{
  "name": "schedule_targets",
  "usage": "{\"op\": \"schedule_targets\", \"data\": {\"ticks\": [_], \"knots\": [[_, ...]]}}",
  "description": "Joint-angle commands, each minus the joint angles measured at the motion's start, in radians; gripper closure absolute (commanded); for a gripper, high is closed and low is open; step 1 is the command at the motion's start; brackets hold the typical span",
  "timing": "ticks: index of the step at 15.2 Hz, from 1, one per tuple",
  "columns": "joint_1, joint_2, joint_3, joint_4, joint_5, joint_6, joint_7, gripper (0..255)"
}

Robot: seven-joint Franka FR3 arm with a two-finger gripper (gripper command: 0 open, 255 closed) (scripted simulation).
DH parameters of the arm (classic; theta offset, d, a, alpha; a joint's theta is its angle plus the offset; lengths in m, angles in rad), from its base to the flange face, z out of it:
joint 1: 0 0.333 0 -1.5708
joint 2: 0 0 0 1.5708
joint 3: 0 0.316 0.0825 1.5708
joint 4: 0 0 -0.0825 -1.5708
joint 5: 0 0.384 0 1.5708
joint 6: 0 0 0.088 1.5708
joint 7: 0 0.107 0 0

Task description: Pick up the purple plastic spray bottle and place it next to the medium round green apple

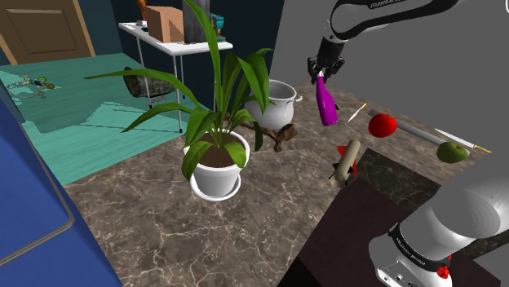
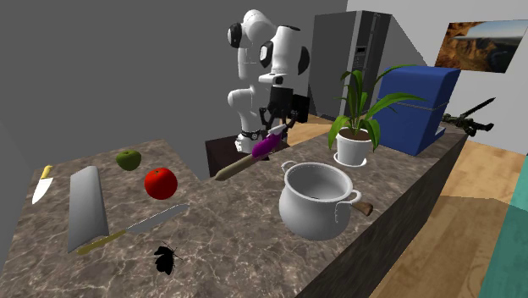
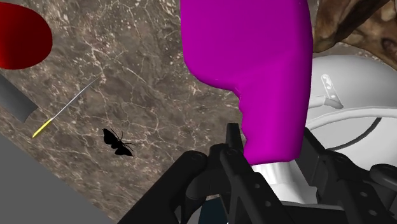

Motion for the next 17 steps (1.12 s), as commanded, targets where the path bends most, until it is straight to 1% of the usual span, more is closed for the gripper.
{"op": "schedule_targets", "data": {"ticks": [1, 17], "knots": [[0.000, -0.008, 0.000, 0.019, 0.003, -0.026, -0.006, 255], [0.003, -0.017, 0.003, 0.222, 0.019, -0.237, -0.042, 255]]}}
